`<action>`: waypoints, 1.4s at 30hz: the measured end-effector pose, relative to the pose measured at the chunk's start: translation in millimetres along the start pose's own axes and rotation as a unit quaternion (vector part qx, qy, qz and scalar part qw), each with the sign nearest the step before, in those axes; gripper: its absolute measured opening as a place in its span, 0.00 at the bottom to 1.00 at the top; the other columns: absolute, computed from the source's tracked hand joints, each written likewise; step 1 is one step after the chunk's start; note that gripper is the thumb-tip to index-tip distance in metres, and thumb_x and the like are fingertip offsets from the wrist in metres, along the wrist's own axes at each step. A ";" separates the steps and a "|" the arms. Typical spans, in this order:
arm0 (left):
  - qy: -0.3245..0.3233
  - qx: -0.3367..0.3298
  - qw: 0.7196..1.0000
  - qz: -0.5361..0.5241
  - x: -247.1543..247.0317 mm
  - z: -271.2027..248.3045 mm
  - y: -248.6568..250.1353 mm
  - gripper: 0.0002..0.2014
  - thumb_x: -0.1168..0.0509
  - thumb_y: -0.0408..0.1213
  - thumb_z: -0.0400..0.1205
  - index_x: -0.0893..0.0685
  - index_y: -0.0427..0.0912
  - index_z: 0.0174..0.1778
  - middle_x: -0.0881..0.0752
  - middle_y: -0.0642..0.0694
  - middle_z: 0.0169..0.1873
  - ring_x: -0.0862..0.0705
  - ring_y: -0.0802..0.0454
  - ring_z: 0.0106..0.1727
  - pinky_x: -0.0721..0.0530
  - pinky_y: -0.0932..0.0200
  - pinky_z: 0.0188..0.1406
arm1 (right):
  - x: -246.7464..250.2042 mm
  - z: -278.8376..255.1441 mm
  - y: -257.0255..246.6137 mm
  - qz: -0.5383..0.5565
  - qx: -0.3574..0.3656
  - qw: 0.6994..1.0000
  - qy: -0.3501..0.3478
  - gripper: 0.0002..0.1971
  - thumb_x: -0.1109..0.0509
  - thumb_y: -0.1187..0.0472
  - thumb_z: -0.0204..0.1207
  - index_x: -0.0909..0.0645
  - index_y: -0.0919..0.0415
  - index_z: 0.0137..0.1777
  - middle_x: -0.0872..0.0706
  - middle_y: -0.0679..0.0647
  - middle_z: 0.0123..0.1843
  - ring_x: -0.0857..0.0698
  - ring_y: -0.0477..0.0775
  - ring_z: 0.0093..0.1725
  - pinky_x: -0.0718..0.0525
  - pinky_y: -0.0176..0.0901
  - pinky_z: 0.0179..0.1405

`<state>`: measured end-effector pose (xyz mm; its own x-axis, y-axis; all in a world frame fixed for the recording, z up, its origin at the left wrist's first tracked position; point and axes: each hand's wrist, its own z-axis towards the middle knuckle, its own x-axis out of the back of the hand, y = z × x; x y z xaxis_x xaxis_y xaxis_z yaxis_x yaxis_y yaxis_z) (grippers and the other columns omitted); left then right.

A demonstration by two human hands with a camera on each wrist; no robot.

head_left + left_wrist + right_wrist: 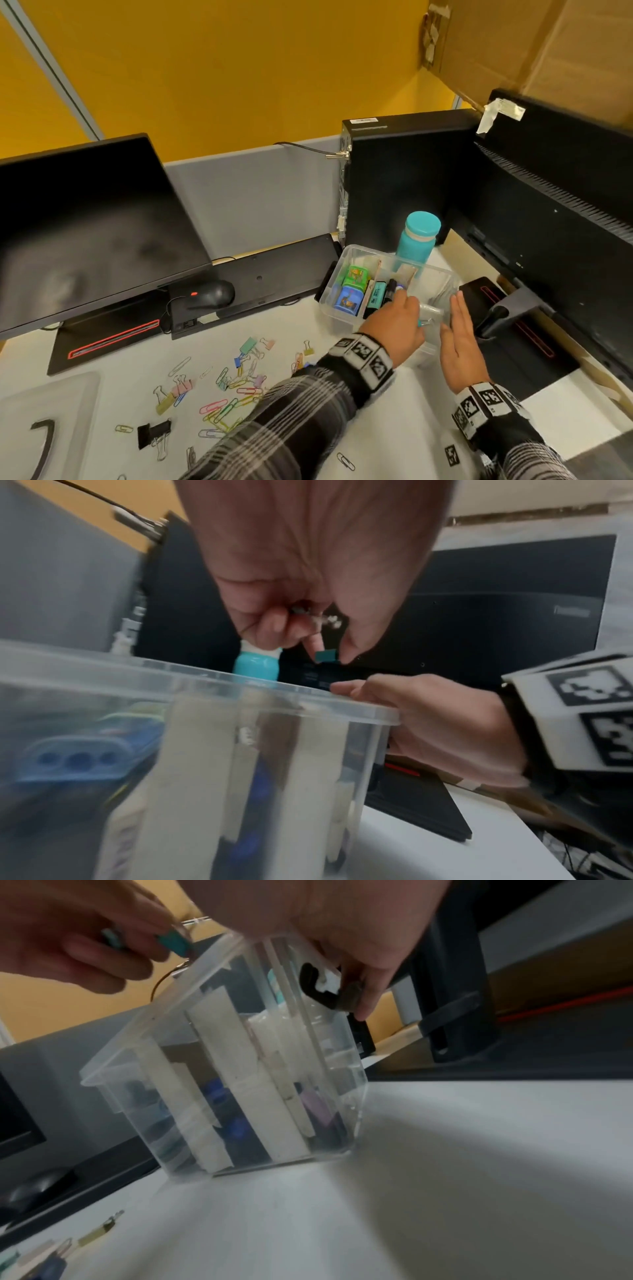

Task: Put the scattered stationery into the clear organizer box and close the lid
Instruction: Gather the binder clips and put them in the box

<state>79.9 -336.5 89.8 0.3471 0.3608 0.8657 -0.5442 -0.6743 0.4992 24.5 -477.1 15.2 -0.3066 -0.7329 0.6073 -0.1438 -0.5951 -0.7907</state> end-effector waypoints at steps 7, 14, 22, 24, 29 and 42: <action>-0.075 0.033 0.994 0.070 -8.6 27.2 9.9 0.16 0.40 0.31 0.82 0.27 0.30 0.65 0.27 0.32 0.65 0.20 0.33 0.61 0.21 0.42 0.58 | 2.0 -0.9 14.0 -0.011 0.037 0.999 -0.010 0.35 0.57 0.44 0.76 0.58 0.48 0.83 0.60 0.40 0.85 0.55 0.33 0.81 0.50 0.35 0.76; 0.032 -0.076 0.996 -0.026 -2.9 -46.6 -39.2 0.14 0.43 0.38 0.84 0.24 0.47 0.65 0.24 0.50 0.60 0.22 0.53 0.58 0.21 0.59 0.53 | 0.2 -4.0 0.6 -0.046 0.014 0.998 0.039 0.34 0.54 0.41 0.79 0.51 0.51 0.83 0.54 0.43 0.85 0.50 0.40 0.82 0.45 0.57 0.80; 0.000 0.147 0.989 0.029 -16.5 -157.6 -164.2 0.13 0.41 0.46 0.83 0.24 0.53 0.63 0.25 0.54 0.60 0.25 0.55 0.60 0.26 0.66 0.56 | -39.0 -29.8 -59.8 -0.168 0.263 0.950 -0.002 0.21 0.42 0.52 0.76 0.27 0.54 0.68 0.27 0.53 0.74 0.33 0.56 0.76 0.38 0.51 0.77; -0.021 0.158 0.986 0.046 -18.0 -168.0 -175.6 0.18 0.39 0.51 0.81 0.25 0.53 0.66 0.25 0.53 0.62 0.26 0.54 0.62 0.26 0.63 0.59 | -66.6 -36.4 -69.2 -0.159 0.320 0.929 -0.094 0.15 0.43 0.55 0.77 0.24 0.51 0.62 0.19 0.48 0.63 0.24 0.49 0.65 0.21 0.47 0.65; -0.040 0.158 0.984 0.070 -26.8 -166.6 -181.8 0.25 0.37 0.55 0.79 0.29 0.54 0.72 0.26 0.52 0.66 0.27 0.52 0.65 0.27 0.55 0.66 | -136.8 -31.8 -69.5 -0.222 0.253 0.894 -0.295 0.18 0.49 0.57 0.81 0.28 0.57 0.69 0.26 0.52 0.68 0.25 0.55 0.64 0.21 0.45 0.57; -0.006 0.162 0.986 0.032 -28.0 -167.1 -190.0 0.20 0.37 0.51 0.80 0.27 0.52 0.67 0.25 0.54 0.63 0.27 0.53 0.62 0.28 0.59 0.62 | -136.7 -35.3 -49.6 -0.060 0.060 0.943 -0.322 0.23 0.30 0.57 0.74 0.27 0.48 0.69 0.20 0.51 0.56 0.19 0.46 0.47 0.21 0.31 0.49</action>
<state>46.0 -110.9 -23.0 0.3298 0.3039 0.8938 -0.2927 -0.8672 0.4029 40.3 -335.7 -31.3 0.3462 -0.6828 0.6433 -0.0226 -0.6916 -0.7219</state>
